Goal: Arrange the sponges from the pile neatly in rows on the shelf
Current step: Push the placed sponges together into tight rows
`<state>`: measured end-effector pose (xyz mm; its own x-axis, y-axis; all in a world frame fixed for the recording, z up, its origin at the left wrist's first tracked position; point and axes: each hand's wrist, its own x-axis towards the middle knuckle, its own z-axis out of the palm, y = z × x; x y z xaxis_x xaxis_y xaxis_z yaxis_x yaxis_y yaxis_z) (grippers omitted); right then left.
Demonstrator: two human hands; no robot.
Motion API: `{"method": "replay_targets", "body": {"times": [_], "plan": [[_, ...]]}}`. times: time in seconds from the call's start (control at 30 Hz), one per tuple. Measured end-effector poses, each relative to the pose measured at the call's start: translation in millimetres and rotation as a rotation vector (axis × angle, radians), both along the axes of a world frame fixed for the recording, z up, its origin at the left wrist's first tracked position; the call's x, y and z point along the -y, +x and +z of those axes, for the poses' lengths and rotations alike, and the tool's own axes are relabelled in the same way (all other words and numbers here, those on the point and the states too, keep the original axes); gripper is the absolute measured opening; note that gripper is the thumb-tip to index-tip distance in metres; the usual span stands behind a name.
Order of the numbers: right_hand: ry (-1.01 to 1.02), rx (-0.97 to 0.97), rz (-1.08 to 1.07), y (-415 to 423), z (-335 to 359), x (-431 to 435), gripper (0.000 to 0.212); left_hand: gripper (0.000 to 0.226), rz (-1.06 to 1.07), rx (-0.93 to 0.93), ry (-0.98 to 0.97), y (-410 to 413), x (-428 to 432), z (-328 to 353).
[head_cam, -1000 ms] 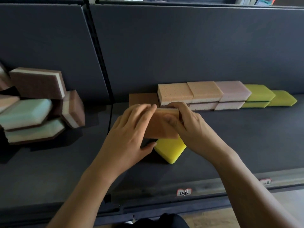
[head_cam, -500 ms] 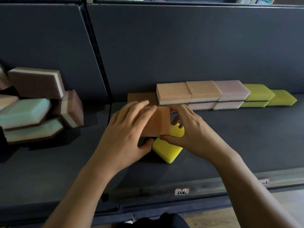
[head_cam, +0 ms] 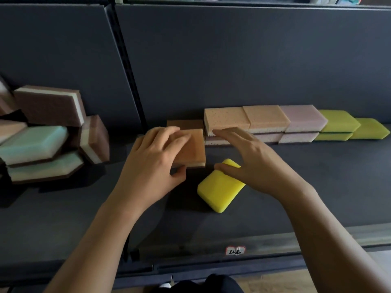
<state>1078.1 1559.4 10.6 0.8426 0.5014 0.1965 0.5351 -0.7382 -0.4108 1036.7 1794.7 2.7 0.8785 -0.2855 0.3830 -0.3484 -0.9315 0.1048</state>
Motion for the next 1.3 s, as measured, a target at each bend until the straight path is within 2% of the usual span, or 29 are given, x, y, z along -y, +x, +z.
{"method": "replay_targets", "body": {"times": [0.13, 0.33, 0.9, 1.1, 1.3], "plan": [[-0.020, 0.159, -0.042, 17, -3, -2, 0.054, 0.068, 0.026, -0.004, 0.005, 11, -3, 2], [-0.039, 0.262, -0.127, 46, -13, -11, 0.057, 0.068, 0.044, -0.013, -0.001, 31, 0, 3], [-0.033, 0.283, -0.131, 74, -28, -13, 0.051, 0.074, 0.049, -0.096, 0.007, 82, 5, -2], [-0.028, 0.274, -0.135, 76, -29, -13, 0.052, 0.063, 0.030, -0.074, -0.018, 88, 10, -6], [-0.040, 0.261, -0.123, 78, -27, -12, 0.052, 0.065, -0.004, -0.068, 0.008, 91, 10, -6]]}}
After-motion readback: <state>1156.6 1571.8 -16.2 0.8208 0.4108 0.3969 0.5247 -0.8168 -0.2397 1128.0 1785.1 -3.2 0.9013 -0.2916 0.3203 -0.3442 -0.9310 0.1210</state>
